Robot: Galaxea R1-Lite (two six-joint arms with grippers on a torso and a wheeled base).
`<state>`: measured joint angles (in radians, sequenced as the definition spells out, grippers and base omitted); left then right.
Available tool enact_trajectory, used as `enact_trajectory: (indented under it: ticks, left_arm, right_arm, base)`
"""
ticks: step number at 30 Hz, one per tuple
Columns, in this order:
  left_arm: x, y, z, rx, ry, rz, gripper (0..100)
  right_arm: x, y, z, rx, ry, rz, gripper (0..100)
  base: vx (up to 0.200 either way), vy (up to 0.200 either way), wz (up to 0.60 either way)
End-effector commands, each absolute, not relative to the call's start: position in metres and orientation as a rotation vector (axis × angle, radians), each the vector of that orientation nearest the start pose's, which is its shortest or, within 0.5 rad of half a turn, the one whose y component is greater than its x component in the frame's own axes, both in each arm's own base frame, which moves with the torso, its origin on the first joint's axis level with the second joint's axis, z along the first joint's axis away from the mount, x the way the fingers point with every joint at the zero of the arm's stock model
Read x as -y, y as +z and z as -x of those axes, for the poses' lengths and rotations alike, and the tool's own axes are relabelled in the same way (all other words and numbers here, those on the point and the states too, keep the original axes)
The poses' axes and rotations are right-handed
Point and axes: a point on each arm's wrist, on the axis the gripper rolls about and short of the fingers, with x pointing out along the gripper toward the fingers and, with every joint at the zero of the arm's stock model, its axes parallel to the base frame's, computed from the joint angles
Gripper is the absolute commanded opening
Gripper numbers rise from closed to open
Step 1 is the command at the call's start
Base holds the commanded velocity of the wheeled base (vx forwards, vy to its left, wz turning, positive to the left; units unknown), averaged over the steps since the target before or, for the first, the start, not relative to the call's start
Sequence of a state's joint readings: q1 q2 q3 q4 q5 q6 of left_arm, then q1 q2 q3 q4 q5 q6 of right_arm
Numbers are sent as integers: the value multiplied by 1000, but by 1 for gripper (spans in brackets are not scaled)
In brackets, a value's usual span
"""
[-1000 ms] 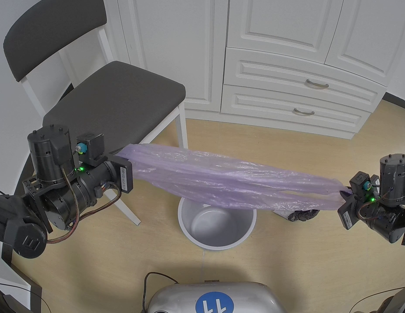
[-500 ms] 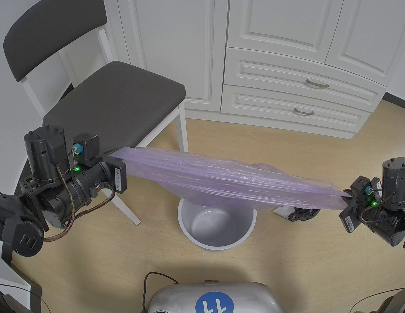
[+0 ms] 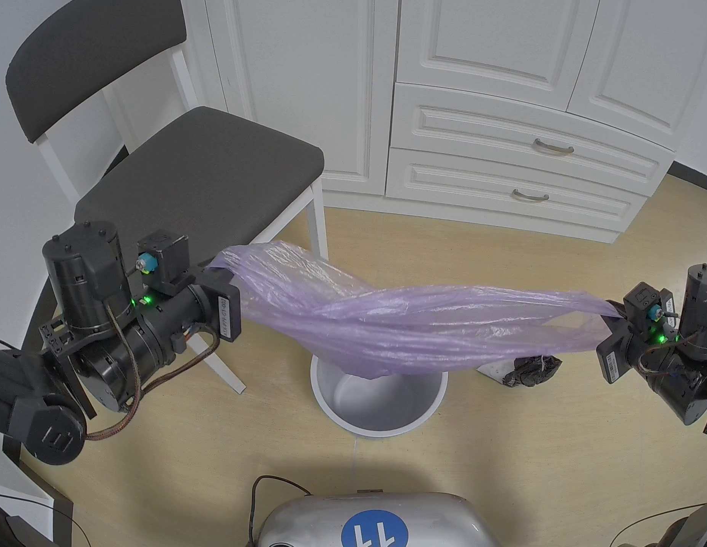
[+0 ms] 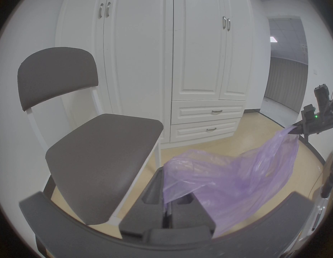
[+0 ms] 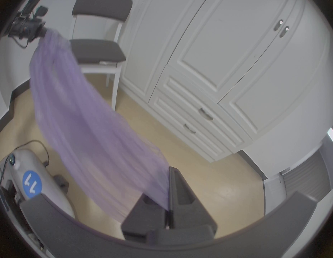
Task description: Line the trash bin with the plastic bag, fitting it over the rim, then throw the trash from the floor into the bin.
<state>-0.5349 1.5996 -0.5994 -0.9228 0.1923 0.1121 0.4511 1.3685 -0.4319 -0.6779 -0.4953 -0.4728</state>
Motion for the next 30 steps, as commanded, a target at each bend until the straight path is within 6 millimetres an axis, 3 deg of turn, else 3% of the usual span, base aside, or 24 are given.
enact_trajectory:
  ticks: [1,7,8,17,24,30]
  left_arm:
    - [149,182,-224,-50,-412,-139,0]
    - [169,173,-223,-26,-447,-131,0]
    - [180,165,-226,-6,-452,-122,0]
    - [220,143,-226,97,-483,-65,0]
    - [238,140,-208,92,-560,-57,0]
    - [244,135,-206,83,-576,-61,0]
  right_arm:
    - [-84,167,-181,-217,49,590,0]
    - [-89,167,-180,-195,87,582,0]
    - [-92,166,-179,-187,136,579,0]
    - [-104,164,-176,-144,221,558,0]
    - [-119,156,-185,-95,246,537,0]
    - [-139,142,-198,-35,268,515,0]
  base:
    - [0,0,0]
    - [0,0,0]
    - [0,0,0]
    - [0,0,0]
    - [0,0,0]
    - [0,0,0]
